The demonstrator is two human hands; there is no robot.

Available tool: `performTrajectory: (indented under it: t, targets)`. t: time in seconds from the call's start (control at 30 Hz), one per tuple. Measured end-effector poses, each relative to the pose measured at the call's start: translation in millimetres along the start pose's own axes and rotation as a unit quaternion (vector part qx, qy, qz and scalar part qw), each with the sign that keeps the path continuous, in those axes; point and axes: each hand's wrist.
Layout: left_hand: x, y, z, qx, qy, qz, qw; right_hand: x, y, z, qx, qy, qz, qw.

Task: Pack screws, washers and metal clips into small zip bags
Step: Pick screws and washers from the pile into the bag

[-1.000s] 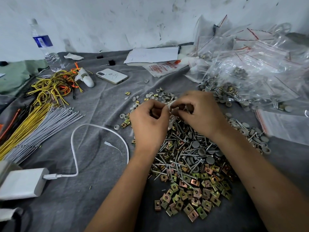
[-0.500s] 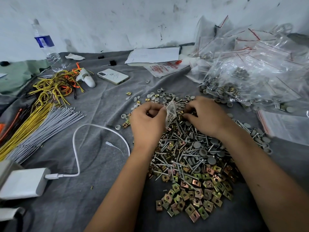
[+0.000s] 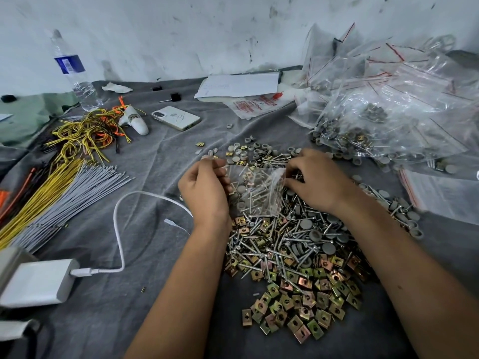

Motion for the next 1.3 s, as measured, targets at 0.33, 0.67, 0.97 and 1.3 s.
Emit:
performTrajectory:
  t: [0.33, 0.67, 0.97, 1.3]
  targets:
    - [3.0, -1.7, 1.6, -0.092, 0.104, -0.014, 0.99, 0.0, 0.5, 2.5, -0.046, -0.007, 0.036, 0.998]
    - [22.0, 4.2, -5.0, -0.455, 0.352, -0.205, 0.792, -2.5, -4.4, 5.4, -0.131, 0.034, 0.127, 0.983]
    - [-0.4, -6.2, 4.2, -0.289, 0.115, -0.202, 0.929, -0.1, -9.5, 3.2, -0.164, 0.022, 0.172, 0.971]
    - [-2.4, -6.6, 6.8, -0.152, -0.068, -0.237, 0.957, 3.2, -14.7, -5.0, -0.372, -0.057, 0.174, 0.91]
Point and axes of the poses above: each hand's wrist, its own x-axis away from the middle knuckle, its own y-axis out of the palm, z = x × y
